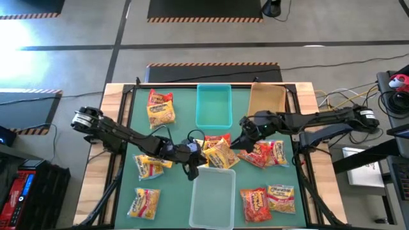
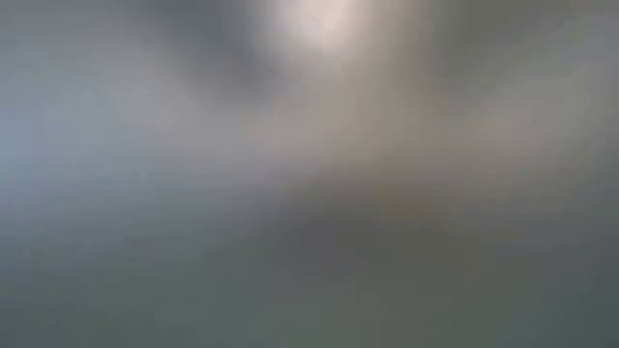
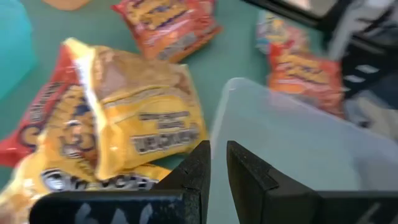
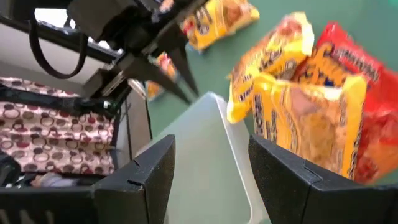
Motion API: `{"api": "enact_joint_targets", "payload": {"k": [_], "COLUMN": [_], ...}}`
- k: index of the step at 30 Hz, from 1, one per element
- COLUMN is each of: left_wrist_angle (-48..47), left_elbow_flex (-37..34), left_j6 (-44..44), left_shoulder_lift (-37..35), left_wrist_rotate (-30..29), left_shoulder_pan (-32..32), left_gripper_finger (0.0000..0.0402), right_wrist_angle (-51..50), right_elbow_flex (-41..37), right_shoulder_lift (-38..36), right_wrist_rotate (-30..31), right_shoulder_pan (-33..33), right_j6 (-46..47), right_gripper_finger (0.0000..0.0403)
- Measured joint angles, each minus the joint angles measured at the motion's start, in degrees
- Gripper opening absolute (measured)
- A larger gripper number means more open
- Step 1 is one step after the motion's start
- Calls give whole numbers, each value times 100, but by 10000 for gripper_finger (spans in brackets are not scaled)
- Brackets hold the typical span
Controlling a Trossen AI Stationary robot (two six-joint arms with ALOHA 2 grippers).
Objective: Sort Maruchan noodles
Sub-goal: Put the yellow noodle pack into the orange bin
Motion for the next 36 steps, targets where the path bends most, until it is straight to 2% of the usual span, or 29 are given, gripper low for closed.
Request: {"api": "enact_joint_targets", "payload": {"k": [4, 10, 16, 21, 36], "left_wrist_angle": [96, 524, 1055, 1121, 1098], "left_elbow_flex": [-4, 18, 35, 35, 35], "left_j6": [-16, -782, -1012, -1209, -1724], "left_shoulder_lift": [313, 818, 1097, 1250, 1583], "left_wrist_rotate": [-367, -867, -875, -875, -1160], "left_shoulder_pan": [41, 46, 46, 73, 211], "left_gripper_finger": [36, 36, 36, 36, 36], "right_wrist_angle": [-158, -299, -306, -367, -376], "right_elbow_flex": [0, 0, 0, 0, 0], "right_shoulder_lift": [182, 391, 524, 693, 1193], "right_wrist_rotate": [-201, -218, -204, -108, -108], "right_shoulder_pan": [2, 0, -2, -4, -4], "right_j6": [-73, -443, -1095, -1643, -1651], "right_gripper_finger": [192, 192, 191, 191, 192]}}
